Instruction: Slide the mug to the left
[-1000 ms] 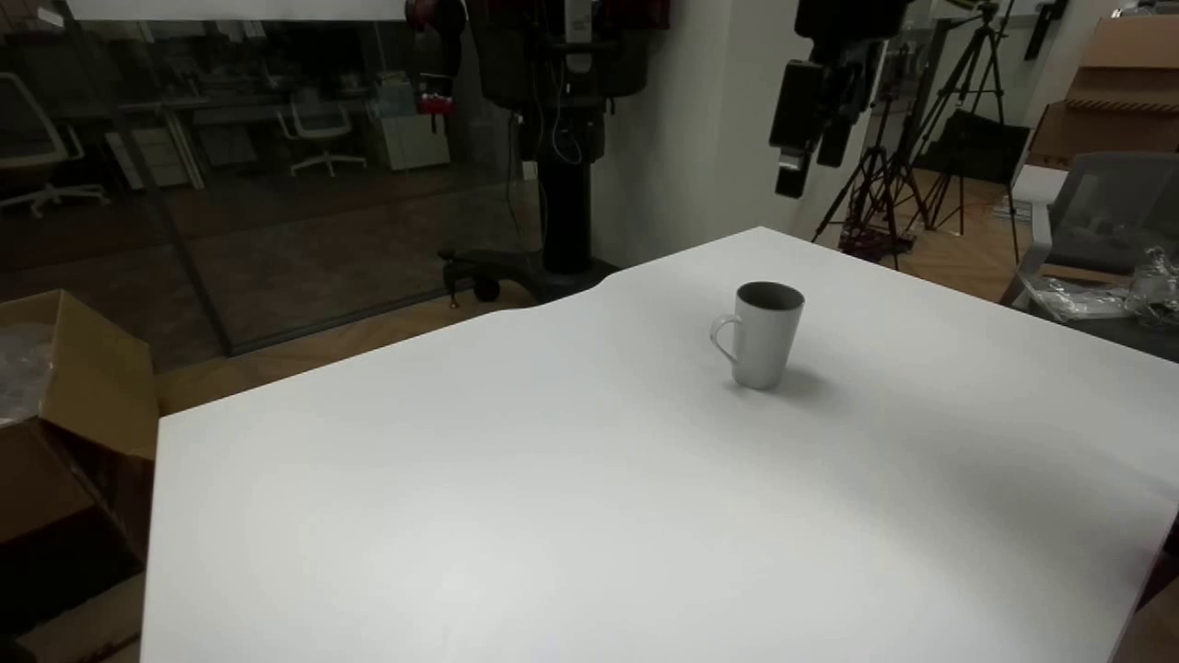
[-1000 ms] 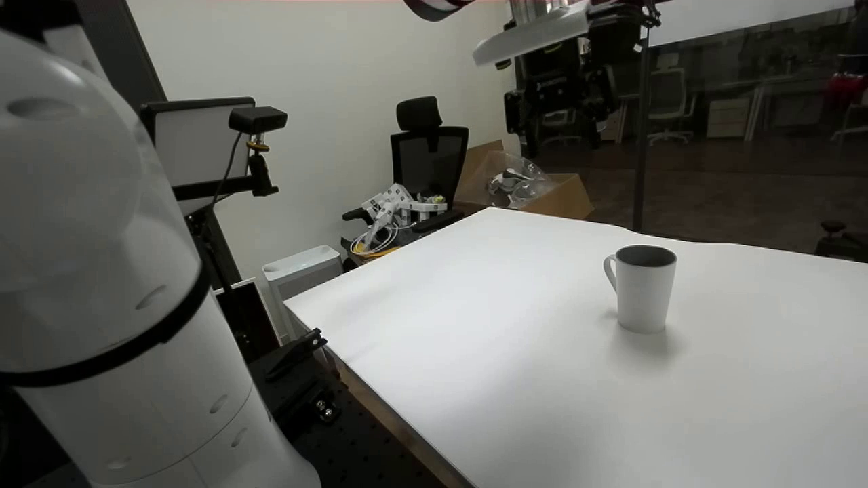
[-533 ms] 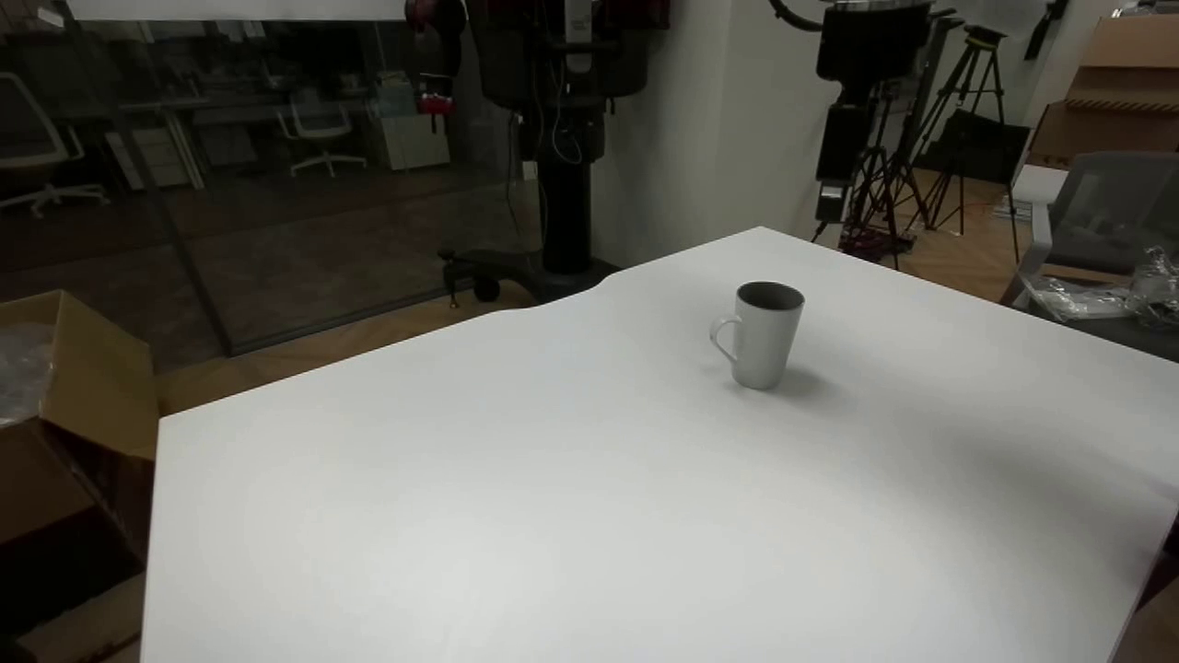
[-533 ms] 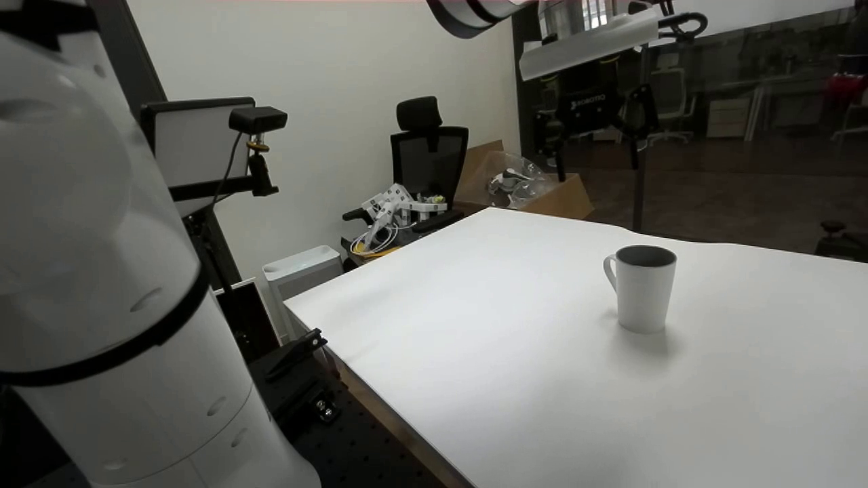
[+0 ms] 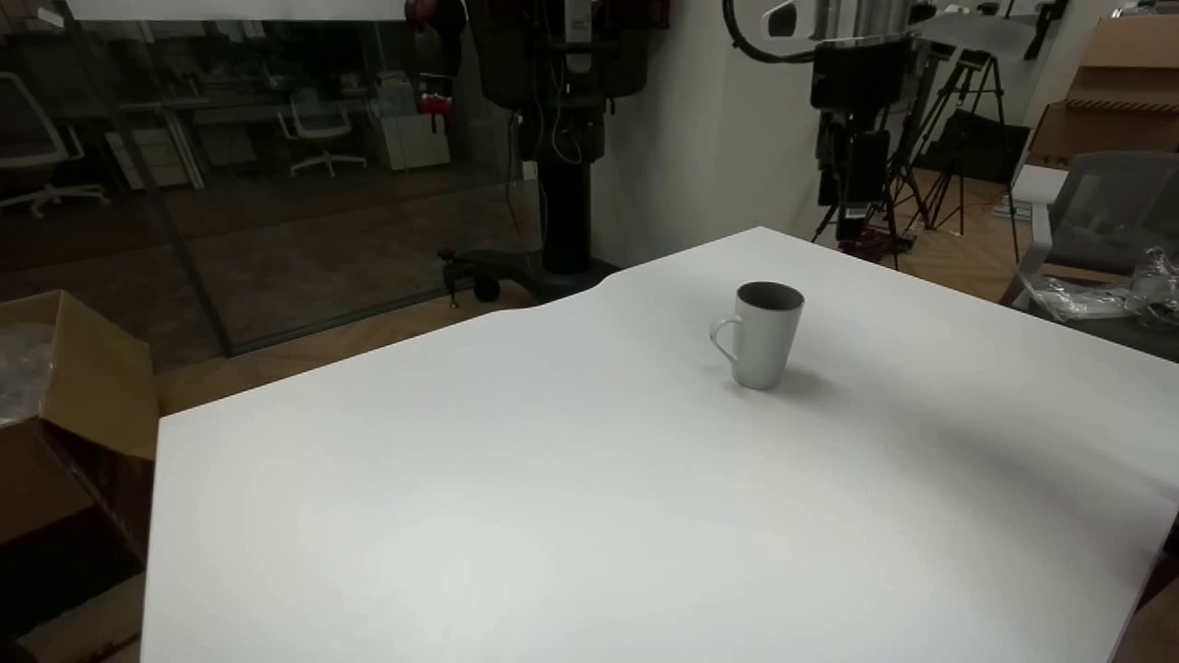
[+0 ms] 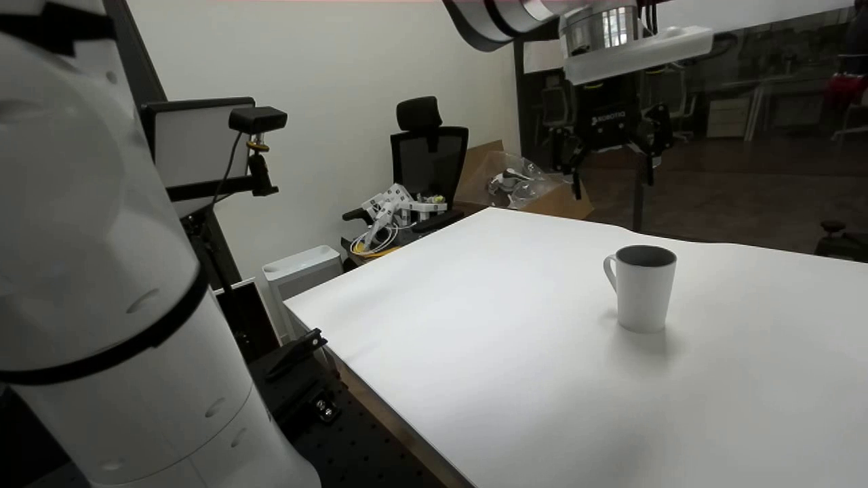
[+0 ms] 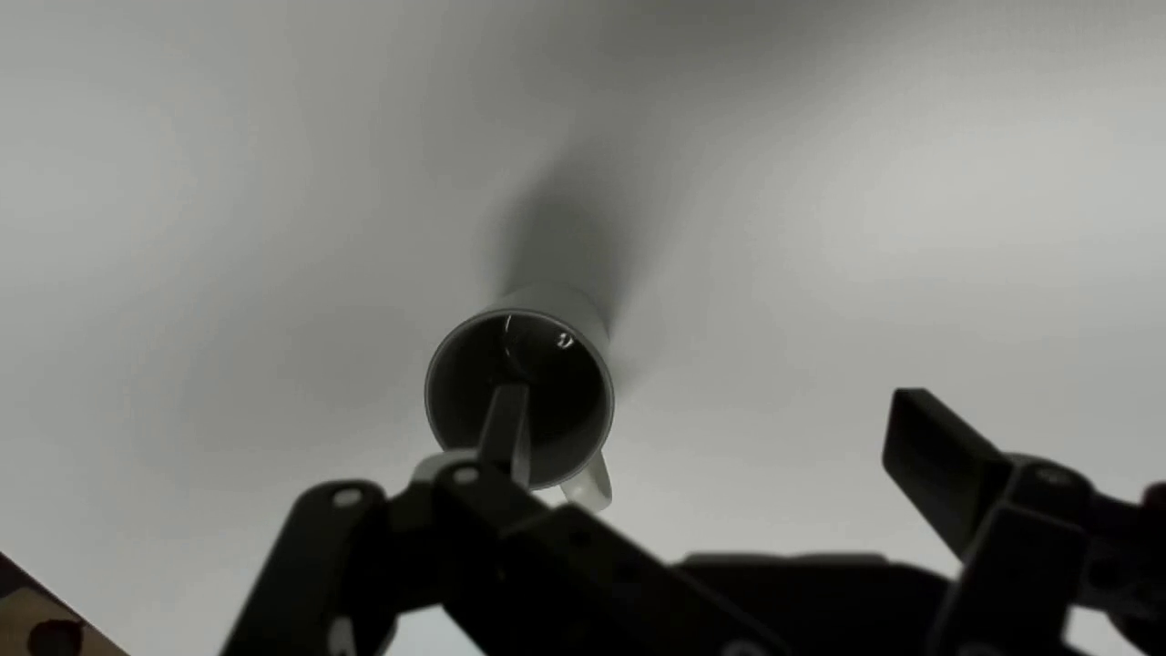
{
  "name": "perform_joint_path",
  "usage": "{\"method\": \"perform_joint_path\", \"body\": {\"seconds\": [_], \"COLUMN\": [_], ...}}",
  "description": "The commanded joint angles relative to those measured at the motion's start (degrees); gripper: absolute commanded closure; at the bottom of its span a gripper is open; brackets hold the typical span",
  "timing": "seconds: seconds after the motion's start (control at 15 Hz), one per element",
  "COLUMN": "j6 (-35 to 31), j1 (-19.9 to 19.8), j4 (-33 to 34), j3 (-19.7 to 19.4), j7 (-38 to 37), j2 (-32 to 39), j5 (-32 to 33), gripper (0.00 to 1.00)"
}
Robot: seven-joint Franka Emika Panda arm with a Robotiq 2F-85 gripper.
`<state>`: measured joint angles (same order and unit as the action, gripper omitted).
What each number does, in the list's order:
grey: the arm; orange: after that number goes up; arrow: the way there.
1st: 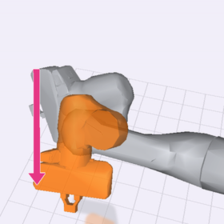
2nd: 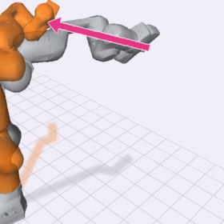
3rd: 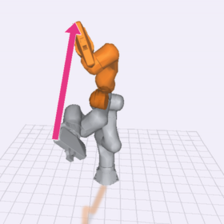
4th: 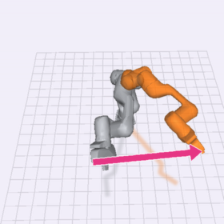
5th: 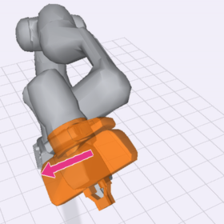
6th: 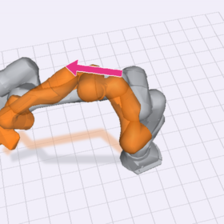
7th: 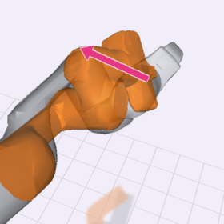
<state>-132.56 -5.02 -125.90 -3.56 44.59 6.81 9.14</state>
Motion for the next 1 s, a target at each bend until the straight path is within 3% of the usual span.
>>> {"method": "perform_joint_path", "body": {"seconds": [0.0, 0.07, 0.4, 0.93], "j6": [2.7, 0.4, 0.6, 3.2], "j1": [-1.3, -1.2, -1.6, -2.9], "j4": [8.8, 3.1, 7.7, 18.6], "j3": [0.2, 0.3, 0.6, 2.9], "j7": [10.5, 6.5, 8.3, 8.8], "j2": [8.2, 3.5, 8.6, 18.7], "j5": [2.5, 0.9, 1.0, -8.7], "gripper": [0.0, 0.0, 0.0, 0.0]}}
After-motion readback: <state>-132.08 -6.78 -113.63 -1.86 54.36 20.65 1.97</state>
